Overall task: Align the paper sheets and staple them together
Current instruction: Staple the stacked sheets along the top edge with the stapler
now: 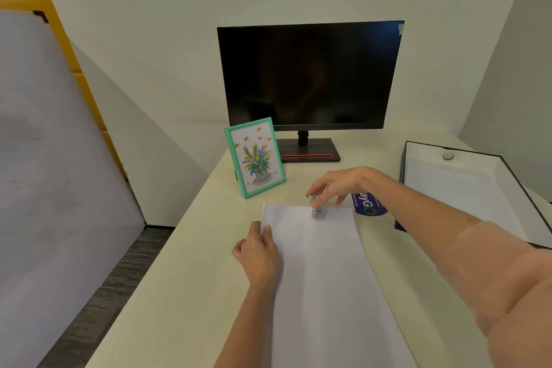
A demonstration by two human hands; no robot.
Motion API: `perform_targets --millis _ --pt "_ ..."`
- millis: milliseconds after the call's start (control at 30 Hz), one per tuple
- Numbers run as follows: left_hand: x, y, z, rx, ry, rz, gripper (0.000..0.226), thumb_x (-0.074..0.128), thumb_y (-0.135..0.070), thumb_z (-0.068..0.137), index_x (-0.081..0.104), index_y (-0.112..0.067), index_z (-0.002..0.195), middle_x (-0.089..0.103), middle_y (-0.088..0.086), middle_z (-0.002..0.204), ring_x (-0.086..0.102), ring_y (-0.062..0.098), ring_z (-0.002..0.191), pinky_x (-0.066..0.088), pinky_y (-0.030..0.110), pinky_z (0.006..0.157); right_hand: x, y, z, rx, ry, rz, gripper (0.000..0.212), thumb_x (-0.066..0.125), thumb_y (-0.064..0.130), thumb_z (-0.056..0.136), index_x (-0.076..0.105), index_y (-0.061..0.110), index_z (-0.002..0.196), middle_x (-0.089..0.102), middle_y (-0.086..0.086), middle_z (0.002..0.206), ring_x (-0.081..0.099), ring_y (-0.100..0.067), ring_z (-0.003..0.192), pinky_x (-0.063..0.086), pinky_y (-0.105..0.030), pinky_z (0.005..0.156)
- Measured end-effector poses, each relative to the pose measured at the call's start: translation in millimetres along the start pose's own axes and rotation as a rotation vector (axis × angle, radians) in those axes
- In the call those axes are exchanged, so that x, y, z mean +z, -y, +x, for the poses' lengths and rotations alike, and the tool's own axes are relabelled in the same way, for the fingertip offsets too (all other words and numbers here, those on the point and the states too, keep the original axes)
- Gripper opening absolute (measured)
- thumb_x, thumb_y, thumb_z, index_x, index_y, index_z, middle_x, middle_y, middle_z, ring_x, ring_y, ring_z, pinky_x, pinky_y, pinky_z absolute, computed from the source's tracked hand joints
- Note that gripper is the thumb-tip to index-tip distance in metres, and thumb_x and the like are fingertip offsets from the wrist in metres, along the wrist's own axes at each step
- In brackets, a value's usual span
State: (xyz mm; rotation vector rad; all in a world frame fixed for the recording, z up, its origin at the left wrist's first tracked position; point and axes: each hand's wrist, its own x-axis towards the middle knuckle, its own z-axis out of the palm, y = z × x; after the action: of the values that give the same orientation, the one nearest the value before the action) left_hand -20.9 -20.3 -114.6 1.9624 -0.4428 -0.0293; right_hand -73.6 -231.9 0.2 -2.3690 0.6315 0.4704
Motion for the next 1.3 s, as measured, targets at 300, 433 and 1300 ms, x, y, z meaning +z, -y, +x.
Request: perform_targets --millis 300,433,1300 --pt "-0.9 -1.4 -1.3 0.009 -0.012 0.002 0.018 0.039 -0.016 0.097 0.045 -0.012 0.08 0.038 -0.006 0.054 0.04 0.03 0.085 0.026 0.033 0.095 3.6 1.6 9.5 0.0 0.015 0.1 0.052 0.068 0.028 0.086 0.052 0.018 0.135 0.052 -0.002 0.137 0.047 -0.016 0.12 0.045 -0.037 0.099" --pt "-0.4 -1.2 -1.5 0.009 -0.017 -0.015 0.019 0.038 -0.016 0.097 0.044 -0.012 0.079 0.039 -0.006 0.054 0.04 0.032 0.087 0.025 0.03 0.089 1.0 0.2 9.2 -0.007 0.033 0.136 0.052 0.069 0.023 0.085 0.053 0.019 0.134 0.049 -0.001 0.138 0.042 -0.018 0.125 0.042 -0.038 0.102" --pt "1.8 -0.2 -0.8 0.016 -0.01 -0.004 0.036 0.041 -0.015 0.096 0.03 -0.024 0.063 0.038 -0.005 0.055 0.042 0.032 0.083 0.018 0.023 0.074 -4.1 -45.9 -5.8 0.103 -0.011 0.313 0.055 0.068 0.026 0.086 0.05 0.015 0.136 0.048 -0.006 0.14 0.044 -0.022 0.128 0.039 -0.036 0.106"
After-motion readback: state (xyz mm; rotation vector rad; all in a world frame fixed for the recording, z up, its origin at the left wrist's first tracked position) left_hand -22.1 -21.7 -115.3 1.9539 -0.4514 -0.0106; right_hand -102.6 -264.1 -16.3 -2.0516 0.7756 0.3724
